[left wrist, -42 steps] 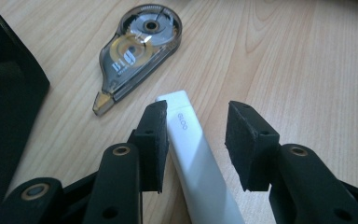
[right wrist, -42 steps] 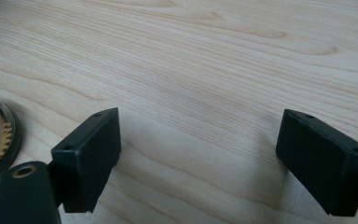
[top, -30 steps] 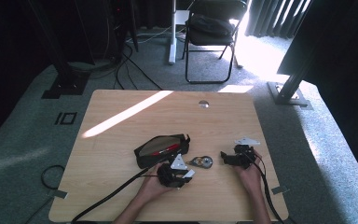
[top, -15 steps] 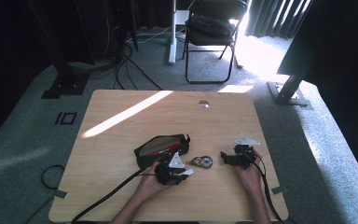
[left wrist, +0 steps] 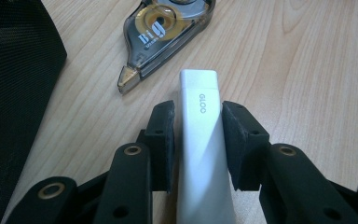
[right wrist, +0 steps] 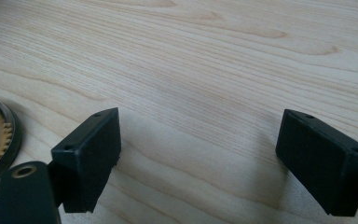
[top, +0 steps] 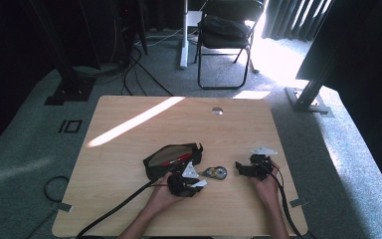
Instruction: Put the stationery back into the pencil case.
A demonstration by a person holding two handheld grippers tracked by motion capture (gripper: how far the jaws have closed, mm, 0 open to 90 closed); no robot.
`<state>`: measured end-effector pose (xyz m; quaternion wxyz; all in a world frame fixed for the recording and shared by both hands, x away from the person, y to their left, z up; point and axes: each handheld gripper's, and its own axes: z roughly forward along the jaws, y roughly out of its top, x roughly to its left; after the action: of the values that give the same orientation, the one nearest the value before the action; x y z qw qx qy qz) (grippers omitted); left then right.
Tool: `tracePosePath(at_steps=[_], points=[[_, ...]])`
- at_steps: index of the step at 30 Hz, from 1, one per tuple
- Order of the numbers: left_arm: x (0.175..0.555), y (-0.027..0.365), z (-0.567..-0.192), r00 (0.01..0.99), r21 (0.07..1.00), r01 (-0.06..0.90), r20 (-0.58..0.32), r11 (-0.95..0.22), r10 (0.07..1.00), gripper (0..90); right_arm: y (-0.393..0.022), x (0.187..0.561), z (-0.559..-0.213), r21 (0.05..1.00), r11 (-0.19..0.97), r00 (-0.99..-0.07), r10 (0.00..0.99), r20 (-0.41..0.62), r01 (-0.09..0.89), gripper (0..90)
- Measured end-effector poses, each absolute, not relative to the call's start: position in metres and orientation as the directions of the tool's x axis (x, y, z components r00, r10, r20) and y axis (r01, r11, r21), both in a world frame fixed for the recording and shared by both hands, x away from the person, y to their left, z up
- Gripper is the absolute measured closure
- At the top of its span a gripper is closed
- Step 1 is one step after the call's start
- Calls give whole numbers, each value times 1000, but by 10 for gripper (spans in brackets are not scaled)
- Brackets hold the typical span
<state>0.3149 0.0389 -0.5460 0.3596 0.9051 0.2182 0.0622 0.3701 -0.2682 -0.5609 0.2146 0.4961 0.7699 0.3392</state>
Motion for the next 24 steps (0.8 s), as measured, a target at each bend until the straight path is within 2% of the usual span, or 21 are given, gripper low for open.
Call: tracePosePath(at_steps=[7, 24], points=[[315, 38, -546, 896, 678, 343, -28, -650, 444, 696, -268, 370, -561, 735, 277, -416, 909, 6, 618, 138], [316, 42, -543, 901, 661, 334, -14, -672, 434, 708, -268, 370, -561, 735, 277, -416, 909, 6, 618, 138]])
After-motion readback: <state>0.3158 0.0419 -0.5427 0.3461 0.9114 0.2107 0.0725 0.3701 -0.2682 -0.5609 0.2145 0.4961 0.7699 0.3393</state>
